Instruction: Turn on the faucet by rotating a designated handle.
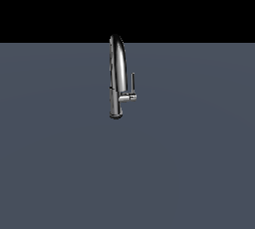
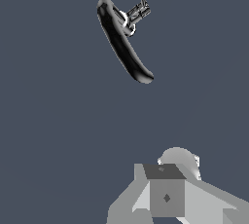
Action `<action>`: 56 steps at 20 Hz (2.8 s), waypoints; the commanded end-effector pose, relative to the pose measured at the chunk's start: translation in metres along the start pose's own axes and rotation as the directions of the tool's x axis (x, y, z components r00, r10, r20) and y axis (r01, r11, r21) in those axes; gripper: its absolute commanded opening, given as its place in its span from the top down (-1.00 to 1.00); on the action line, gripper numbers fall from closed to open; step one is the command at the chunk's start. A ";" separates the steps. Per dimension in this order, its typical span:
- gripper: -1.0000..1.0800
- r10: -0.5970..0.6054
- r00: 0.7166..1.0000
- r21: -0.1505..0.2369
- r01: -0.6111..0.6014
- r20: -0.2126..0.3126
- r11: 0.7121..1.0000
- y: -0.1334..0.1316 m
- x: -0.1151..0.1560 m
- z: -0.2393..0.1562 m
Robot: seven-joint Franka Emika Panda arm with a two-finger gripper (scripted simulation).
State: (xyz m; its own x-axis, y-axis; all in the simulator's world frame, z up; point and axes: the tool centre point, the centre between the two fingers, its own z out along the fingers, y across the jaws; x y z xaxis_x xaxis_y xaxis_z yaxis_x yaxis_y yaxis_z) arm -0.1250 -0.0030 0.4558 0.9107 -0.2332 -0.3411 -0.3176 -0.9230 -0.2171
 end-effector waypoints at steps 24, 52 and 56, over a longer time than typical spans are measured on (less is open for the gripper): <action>1.00 0.233 0.875 0.235 -0.355 0.424 0.905 -0.011 0.152 0.046; 1.00 0.237 0.434 0.241 -0.789 0.869 0.565 0.001 0.296 0.179; 1.00 0.221 0.387 0.224 -0.819 0.895 0.528 0.001 0.305 0.194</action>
State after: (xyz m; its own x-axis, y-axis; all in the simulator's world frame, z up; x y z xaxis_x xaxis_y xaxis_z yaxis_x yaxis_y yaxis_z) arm 0.0993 -0.0171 0.1796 0.0616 -0.0336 -0.9975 -0.9691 -0.2412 -0.0517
